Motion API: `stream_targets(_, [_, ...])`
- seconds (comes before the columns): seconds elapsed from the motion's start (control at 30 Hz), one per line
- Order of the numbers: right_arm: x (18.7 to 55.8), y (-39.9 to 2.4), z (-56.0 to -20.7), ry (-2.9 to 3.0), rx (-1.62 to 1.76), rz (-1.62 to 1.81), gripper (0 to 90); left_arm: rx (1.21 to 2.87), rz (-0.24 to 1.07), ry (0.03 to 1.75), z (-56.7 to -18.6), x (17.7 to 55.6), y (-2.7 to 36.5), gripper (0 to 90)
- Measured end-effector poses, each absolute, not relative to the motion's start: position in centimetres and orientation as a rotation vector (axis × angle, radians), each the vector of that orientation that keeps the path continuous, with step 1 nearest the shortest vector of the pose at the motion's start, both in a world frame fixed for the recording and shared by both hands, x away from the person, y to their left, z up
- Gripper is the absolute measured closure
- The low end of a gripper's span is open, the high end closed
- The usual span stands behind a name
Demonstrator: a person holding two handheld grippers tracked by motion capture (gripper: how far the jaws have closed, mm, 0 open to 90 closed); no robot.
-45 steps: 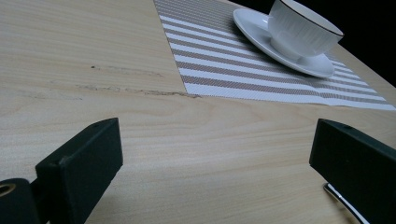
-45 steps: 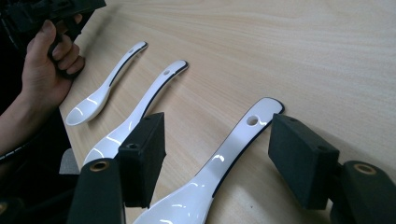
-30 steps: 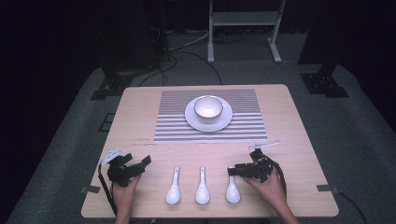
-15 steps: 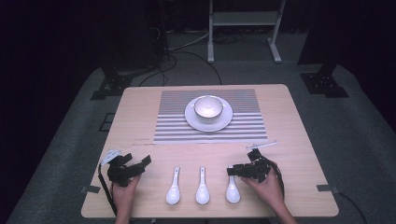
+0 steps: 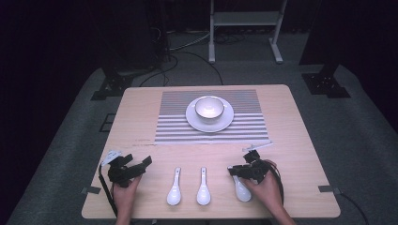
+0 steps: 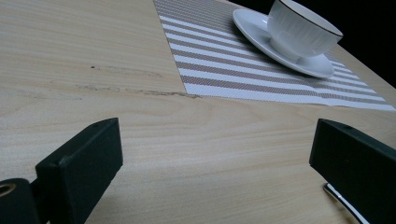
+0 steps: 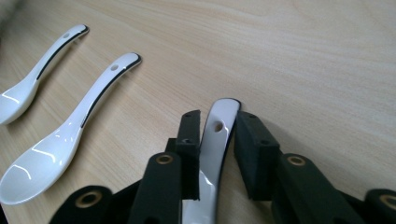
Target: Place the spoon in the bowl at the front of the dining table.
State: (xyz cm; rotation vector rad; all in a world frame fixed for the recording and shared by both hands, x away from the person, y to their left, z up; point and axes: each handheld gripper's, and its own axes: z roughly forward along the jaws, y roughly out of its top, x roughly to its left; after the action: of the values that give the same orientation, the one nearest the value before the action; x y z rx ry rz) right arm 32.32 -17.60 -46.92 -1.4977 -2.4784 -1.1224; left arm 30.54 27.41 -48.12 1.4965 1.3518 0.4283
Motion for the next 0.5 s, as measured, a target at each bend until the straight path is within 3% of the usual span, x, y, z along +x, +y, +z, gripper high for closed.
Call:
stream_targets(0.27, [32.57,-17.27,-46.58,-2.519,-1.473,-1.05,75.9,1.498,0.428,1.352,-48.11,30.55,27.4,1.2])
stream_targets(0.37, [32.64,-17.13,-46.69,-2.515,-1.445,-1.035,83.9,1.497,0.428,1.353,-48.12,30.55,27.4,1.3])
stream_targets(0.5, [32.67,-17.11,-46.62,-2.514,-1.437,-1.028,84.2,1.495,0.428,1.353,-48.12,30.55,27.41,1.2])
